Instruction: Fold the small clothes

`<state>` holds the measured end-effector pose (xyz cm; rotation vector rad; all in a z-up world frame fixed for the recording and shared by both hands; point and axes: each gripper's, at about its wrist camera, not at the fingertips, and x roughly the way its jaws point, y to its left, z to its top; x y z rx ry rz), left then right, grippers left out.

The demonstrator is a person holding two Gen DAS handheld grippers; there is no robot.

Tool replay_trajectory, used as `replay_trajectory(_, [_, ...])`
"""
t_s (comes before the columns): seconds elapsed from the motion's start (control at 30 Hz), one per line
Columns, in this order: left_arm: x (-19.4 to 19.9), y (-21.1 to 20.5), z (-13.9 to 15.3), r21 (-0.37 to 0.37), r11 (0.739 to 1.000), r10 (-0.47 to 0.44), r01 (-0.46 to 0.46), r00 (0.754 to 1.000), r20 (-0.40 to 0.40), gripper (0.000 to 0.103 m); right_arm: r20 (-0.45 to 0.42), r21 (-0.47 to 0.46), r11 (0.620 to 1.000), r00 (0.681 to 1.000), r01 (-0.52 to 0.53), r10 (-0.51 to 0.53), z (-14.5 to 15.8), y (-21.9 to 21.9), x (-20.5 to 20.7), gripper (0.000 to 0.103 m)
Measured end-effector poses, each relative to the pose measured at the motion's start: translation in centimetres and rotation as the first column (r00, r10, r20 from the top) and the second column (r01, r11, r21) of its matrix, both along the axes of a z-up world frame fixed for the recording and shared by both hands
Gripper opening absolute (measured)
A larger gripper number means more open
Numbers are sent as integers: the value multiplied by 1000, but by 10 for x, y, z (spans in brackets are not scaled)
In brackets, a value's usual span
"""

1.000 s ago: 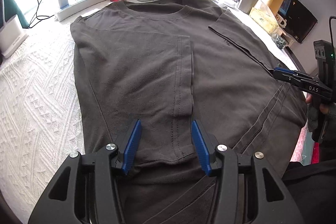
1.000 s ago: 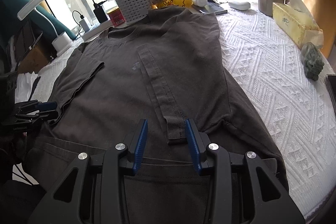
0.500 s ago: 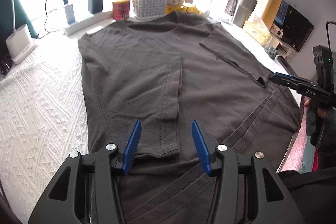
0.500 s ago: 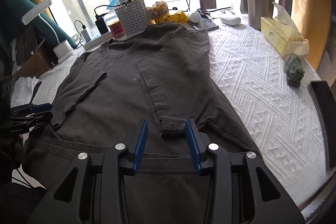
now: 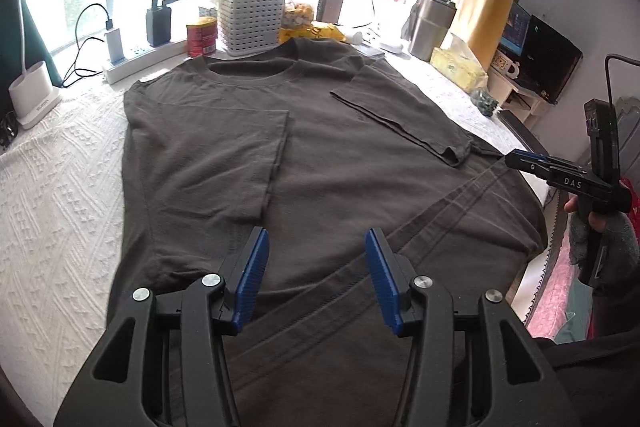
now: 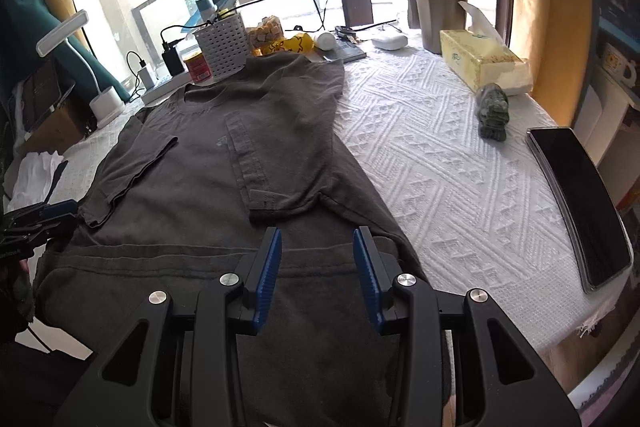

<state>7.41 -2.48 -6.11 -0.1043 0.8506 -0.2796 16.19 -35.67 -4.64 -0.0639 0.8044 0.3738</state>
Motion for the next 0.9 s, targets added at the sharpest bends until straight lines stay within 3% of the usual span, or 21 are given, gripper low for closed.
replay_trajectory(0.27, [-6, -29, -2, 12, 999, -37, 38, 999, -7, 50, -6, 14, 999, 999, 47, -47, -9, -33, -7, 40])
replay_trajectory(0.5, [-12, -43, -9, 13, 999, -35, 35, 999, -21, 50, -14, 17, 1000, 1000, -4, 4, -18, -30, -6, 40])
replay_trajectory(0.73, [-31, -29, -9, 34, 999, 26, -25, 999, -26, 50, -6, -22, 999, 999, -45, 45, -28, -16, -4, 40])
replay_trajectory(0.83, [-49, -11, -6, 56, 993, 100, -100, 995, 6, 50, 8, -67, 997, 999, -48, 49, -30, -7, -6, 13])
replay_trajectory(0.9, [-63, 7, -5, 67, 985, 158, -159, 987, 16, 50, 17, -64, 997, 999, -46, 47, -29, -5, -8, 9])
